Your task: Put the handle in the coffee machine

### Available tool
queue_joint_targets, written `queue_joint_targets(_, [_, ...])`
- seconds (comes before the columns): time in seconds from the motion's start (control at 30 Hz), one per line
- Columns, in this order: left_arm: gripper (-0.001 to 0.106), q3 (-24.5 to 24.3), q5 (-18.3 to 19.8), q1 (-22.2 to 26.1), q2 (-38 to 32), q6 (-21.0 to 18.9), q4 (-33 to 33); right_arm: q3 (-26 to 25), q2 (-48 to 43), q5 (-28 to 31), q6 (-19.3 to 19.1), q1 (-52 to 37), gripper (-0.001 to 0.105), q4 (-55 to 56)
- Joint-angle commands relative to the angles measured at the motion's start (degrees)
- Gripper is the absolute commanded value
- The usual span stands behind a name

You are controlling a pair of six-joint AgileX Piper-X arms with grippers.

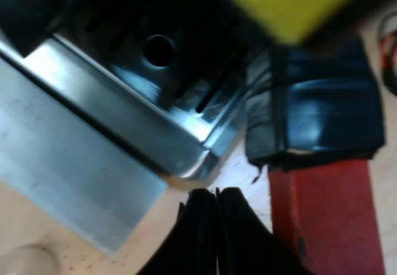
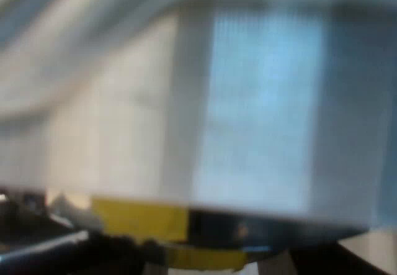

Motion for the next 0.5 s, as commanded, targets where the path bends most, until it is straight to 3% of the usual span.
queue_joint_targets(0.03, [0.000, 1.03, 2.18, -1.30, -2.34, -2.63, -0.40, -1.48, -4.10, -1.42, -0.20, 0.11, 0.035, -6.88])
queue_joint_targets(0.1, [0.000, 2.91, 3.38, -2.21, -3.95, -7.57, -2.90, -1.48, -4.10, -1.42, -0.20, 0.11, 0.035, -6.88])
queue_joint_targets(0.2, [0.000, 5.40, 3.63, -4.06, -5.98, -11.48, -6.50, -1.48, -4.10, -1.42, -0.20, 0.11, 0.035, -6.88])
queue_joint_targets(0.37, [0.000, 6.90, 3.26, -6.72, -7.93, -14.08, -7.43, -1.48, -4.10, -1.42, -0.20, 0.11, 0.035, -6.88])
queue_joint_targets(0.5, [0.000, 6.93, 0.66, -8.63, -9.28, -15.68, -9.38, -1.48, -4.10, -1.42, -1.75, 0.11, 0.035, -6.88])
